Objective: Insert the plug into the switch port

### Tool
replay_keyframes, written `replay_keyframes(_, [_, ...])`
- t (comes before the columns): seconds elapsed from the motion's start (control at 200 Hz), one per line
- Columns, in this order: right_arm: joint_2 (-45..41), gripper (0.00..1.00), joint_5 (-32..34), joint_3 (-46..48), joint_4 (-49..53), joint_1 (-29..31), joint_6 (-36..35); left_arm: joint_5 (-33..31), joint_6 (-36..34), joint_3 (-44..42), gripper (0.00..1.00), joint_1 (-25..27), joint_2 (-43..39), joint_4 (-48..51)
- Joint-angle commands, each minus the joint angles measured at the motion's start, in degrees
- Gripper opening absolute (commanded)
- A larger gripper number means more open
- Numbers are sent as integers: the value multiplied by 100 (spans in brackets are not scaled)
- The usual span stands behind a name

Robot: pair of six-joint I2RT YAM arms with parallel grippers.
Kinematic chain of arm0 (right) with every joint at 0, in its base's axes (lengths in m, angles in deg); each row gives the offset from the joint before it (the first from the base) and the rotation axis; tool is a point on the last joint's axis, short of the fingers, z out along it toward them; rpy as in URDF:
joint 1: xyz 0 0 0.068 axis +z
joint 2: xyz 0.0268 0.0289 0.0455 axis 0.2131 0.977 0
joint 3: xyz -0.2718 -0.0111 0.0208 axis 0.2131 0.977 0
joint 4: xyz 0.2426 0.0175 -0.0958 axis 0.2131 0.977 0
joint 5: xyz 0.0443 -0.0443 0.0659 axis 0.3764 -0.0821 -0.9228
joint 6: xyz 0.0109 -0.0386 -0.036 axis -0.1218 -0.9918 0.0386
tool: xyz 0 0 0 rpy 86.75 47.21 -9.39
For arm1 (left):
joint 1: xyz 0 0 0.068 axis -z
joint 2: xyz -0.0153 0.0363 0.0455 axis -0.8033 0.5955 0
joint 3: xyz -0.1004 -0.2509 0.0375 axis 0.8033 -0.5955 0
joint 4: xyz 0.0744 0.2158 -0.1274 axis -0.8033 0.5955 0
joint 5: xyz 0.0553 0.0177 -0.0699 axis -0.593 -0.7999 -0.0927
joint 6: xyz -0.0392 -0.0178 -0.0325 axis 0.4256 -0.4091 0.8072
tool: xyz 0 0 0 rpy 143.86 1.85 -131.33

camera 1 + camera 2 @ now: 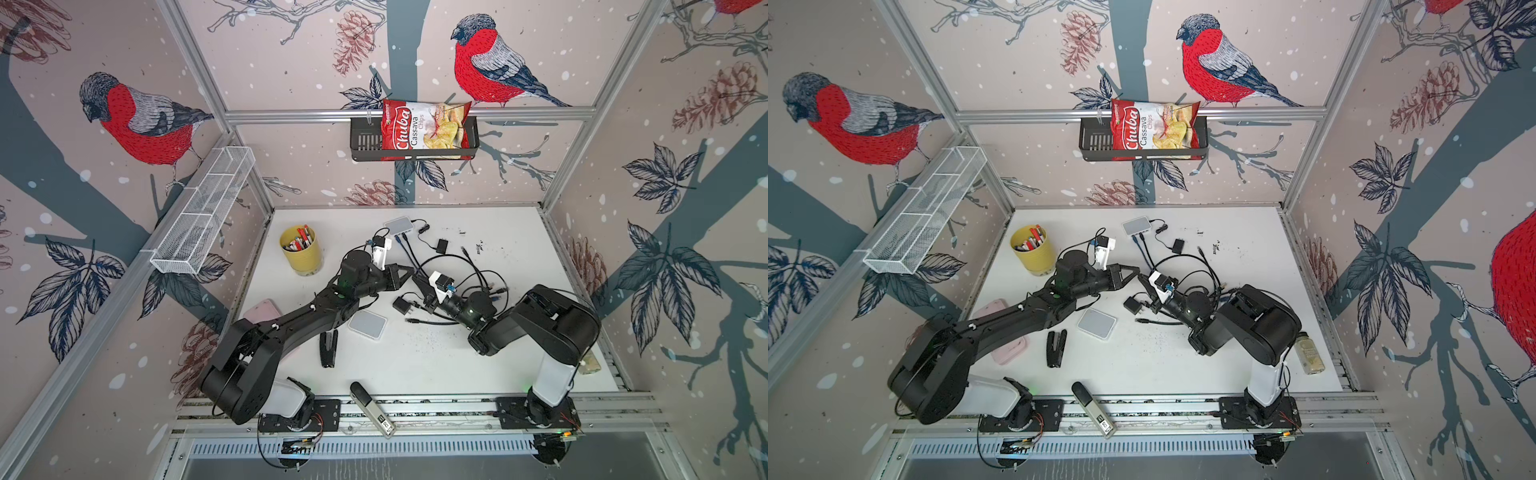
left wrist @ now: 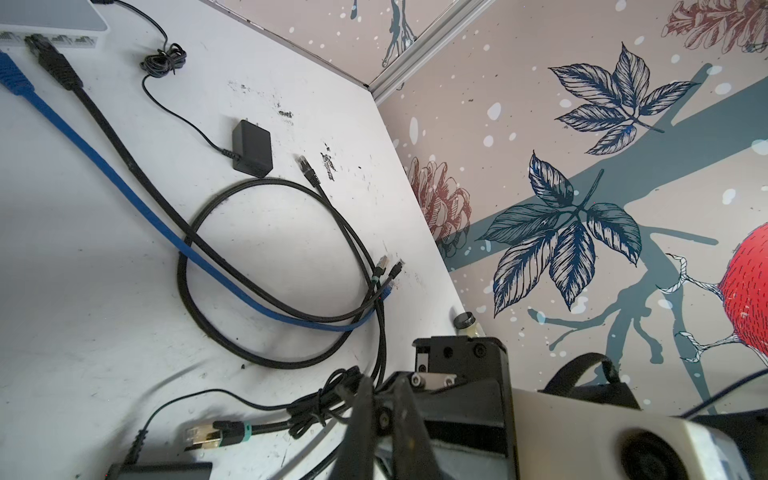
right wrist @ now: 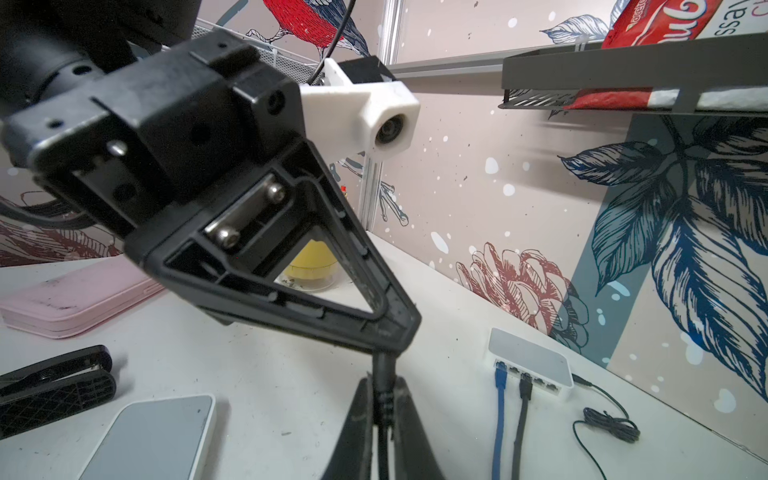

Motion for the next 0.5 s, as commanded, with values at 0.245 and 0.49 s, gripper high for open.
replay_keyframes(0.245, [-68, 15, 32, 14, -574, 5, 33, 144, 46, -40, 0, -2, 26, -347])
replay_keyframes(0.49, [-83, 8, 41, 21, -586, 5, 39, 151, 63, -53, 0, -1, 16, -356])
